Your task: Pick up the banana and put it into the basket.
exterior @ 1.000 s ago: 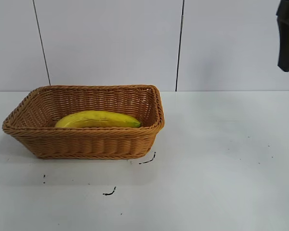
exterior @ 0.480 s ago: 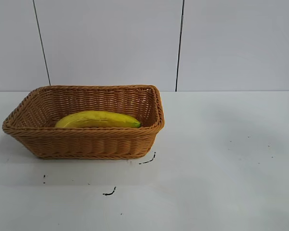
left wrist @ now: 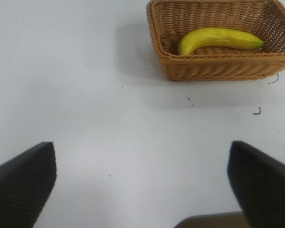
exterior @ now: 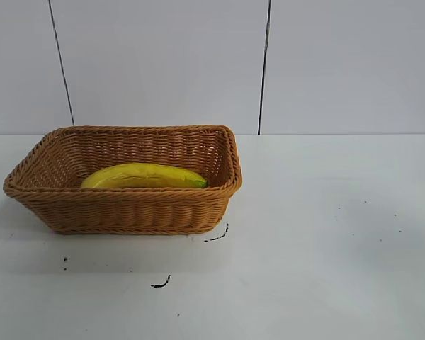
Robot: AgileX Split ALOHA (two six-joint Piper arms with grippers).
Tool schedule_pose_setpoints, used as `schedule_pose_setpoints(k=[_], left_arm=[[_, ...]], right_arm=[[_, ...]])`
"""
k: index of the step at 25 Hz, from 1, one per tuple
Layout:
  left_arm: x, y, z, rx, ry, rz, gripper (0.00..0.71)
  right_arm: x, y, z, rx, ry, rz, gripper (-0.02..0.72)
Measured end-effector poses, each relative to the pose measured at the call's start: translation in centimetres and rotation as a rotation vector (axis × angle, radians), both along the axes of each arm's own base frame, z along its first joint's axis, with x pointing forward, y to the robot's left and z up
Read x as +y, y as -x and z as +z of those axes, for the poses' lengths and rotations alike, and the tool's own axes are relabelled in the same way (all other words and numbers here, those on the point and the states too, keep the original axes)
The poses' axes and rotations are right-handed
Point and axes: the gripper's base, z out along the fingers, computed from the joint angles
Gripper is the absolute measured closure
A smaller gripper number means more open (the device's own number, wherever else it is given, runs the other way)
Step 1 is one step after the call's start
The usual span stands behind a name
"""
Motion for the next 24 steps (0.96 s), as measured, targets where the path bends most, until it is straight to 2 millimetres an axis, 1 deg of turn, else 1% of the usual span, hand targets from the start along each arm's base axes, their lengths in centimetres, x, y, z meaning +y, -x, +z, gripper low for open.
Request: schedule_pose_setpoints(k=[3,6,10,12,24], left_arm=[[0.0,0.0,0.0,0.000,0.000,0.000,0.015],[0.0,0.0,0.0,0.000,0.000,0.000,0.015],[0.0,0.0,0.0,0.000,0.000,0.000,0.015],[0.0,0.0,0.0,0.000,0.000,0.000,0.015],[0.0,0.0,0.0,0.000,0.000,0.000,0.015]], right_arm=[[0.0,0.0,0.0,0.000,0.000,-0.013,0.014],[-0.1,0.2,0.0,-0.012,-0.001,-0.074,0.014],[-0.1,1.8,0.1,-0.117,-0.003,-0.093,0.014],[-0.1,2.3,0.1,-0.149,-0.004,-0.093,0.014],[-0.1,2.4,0.1,-0.152,-0.007,-0.091,0.014]])
